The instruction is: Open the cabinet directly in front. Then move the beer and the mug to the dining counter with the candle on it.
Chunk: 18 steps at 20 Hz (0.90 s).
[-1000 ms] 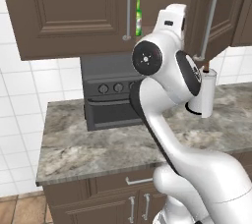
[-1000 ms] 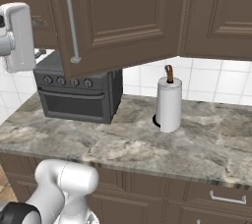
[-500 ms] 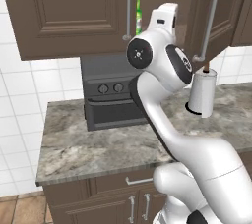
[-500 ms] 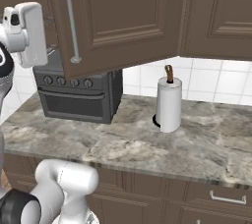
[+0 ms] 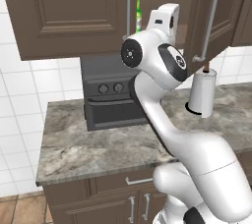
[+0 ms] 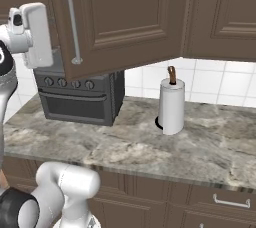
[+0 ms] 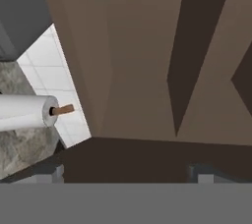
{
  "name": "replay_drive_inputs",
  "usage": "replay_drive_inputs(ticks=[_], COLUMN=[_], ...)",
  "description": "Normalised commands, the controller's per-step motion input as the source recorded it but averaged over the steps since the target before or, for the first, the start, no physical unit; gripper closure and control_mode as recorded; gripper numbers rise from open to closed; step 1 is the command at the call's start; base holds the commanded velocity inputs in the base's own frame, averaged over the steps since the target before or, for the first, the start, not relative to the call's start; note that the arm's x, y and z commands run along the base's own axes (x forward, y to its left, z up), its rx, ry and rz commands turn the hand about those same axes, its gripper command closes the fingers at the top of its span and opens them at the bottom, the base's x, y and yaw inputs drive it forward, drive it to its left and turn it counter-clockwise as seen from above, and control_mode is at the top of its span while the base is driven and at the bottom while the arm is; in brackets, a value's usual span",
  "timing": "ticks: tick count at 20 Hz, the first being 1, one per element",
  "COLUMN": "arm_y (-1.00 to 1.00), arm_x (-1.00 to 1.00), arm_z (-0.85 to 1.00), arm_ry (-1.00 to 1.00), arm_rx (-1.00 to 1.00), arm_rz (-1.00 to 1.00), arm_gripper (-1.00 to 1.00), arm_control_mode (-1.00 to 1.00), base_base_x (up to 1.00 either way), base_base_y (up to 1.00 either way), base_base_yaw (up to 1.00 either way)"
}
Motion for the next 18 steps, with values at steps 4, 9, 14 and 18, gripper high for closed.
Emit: replay_drive_inputs(ticks=[4,9,14,18], arm_y=[-0.18,-0.3,-0.41,-0.66], arm_x=[0.0,0.0,-0.03,-0.77], arm_z=[0.0,0.0,0.0,0.0], arm_ry=[0.03,0.04,0.05,0.0], arm_rx=[-0.03,-0.02,-0.01,0.0], arm_rz=[-0.1,-0.07,-0.07,-0.13], arm_gripper=[-1.0,-1.0,-1.0,-1.0], arm_control_mode=[-1.0,-1.0,-1.0,-1.0], base_base_x=[0.0,0.0,0.0,0.0], base_base_y=[0.0,0.0,0.0,0.0], base_base_yaw=[0.0,0.0,0.0,0.0])
